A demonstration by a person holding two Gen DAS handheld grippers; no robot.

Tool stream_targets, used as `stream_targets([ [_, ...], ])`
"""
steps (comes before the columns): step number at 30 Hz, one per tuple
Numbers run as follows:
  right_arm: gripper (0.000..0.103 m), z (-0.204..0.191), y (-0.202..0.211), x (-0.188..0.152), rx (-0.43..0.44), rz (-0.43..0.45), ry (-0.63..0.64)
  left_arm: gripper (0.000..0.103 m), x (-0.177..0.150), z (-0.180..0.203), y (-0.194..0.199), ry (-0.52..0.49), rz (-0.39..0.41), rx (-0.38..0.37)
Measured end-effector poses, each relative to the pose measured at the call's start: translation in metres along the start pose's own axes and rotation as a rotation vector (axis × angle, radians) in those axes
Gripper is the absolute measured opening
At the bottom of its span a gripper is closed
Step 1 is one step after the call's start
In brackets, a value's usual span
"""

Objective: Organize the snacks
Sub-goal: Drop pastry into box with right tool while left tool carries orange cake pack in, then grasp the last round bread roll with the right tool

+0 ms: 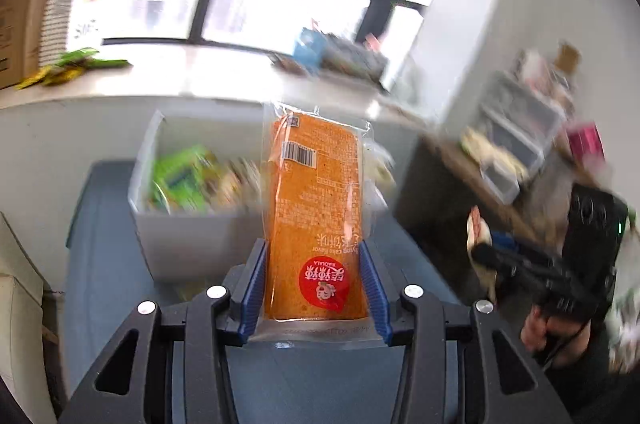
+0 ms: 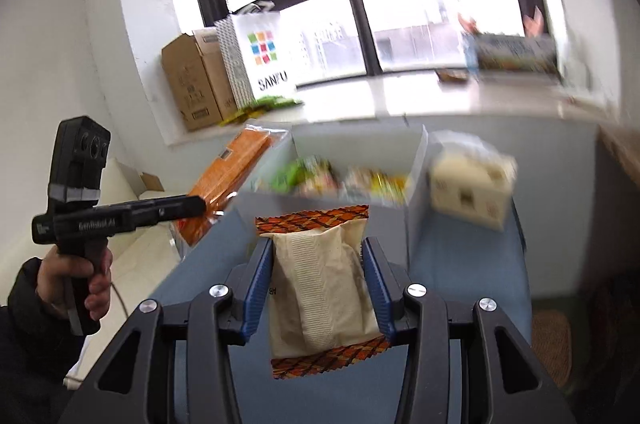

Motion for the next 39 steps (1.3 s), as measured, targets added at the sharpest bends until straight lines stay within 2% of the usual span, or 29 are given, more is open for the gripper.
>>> stream_targets([
  [4, 0.049, -0.007, -0.040, 0.058, -0.035, 0.002, 0.010, 0.049, 0.054, -0.040, -0.011, 0.069, 0.027, 0.044],
  [7, 0.049, -0.001, -0.075, 0.095, -0.069, -0.013, -0.026, 0.049, 0.088, -0.055, -0.035, 0.104, 0.006, 0.069],
  [9, 0.049, 0.006, -0.098, 0.114, -0.106, -0.036, -0.044, 0.050, 0.101, -0.066, -0.051, 0.114, -0.014, 0.097],
  [12, 0.050, 0.022, -0.119, 0.133, -0.100, -0.032, -0.102, 0.054, 0.111, -0.073, -0.075, 0.127, -0.036, 0.136],
  [13, 0.052, 0.027, -0.125, 0.138, -0.117, -0.047, -0.112, 0.075, 0.113, -0.076, -0.081, 0.132, -0.056, 0.144],
  [15, 0.086, 0.037, -0.137, 0.146, -0.149, -0.068, -0.144, 0.103, 0.116, -0.079, -0.095, 0.134, -0.079, 0.152],
  [16, 0.103, 0.043, -0.141, 0.148, -0.144, -0.077, -0.160, 0.103, 0.116, -0.079, -0.097, 0.129, -0.085, 0.163],
  [19, 0.103, 0.049, -0.139, 0.147, -0.149, -0.068, -0.194, 0.103, 0.110, -0.080, -0.100, 0.115, -0.095, 0.164],
  [24, 0.103, 0.047, -0.137, 0.139, -0.159, -0.075, -0.171, 0.103, 0.106, -0.080, -0.099, 0.096, -0.099, 0.191],
  [28, 0.103, 0.043, -0.131, 0.134, -0.134, -0.068, -0.170, 0.103, 0.103, -0.071, -0.088, 0.058, -0.082, 0.223],
  [34, 0.103, 0.028, -0.098, 0.117, -0.114, -0.008, -0.152, 0.103, 0.087, -0.056, -0.060, 0.018, -0.039, 0.249],
  [39, 0.103, 0.003, -0.060, 0.078, -0.065, 0.024, -0.107, 0.103, 0.053, -0.039, -0.025, -0.018, 0.016, 0.231],
])
Point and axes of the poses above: each gripper's, at about its wrist camera, not at the fingertips, and y roughly against the way its jaws point, z to its right, x to its top, the point moved 1 cm from there along -y, roughly the way its jaws point, and after that the axes turned 10 degrees about -z, right-handed, at the moved point
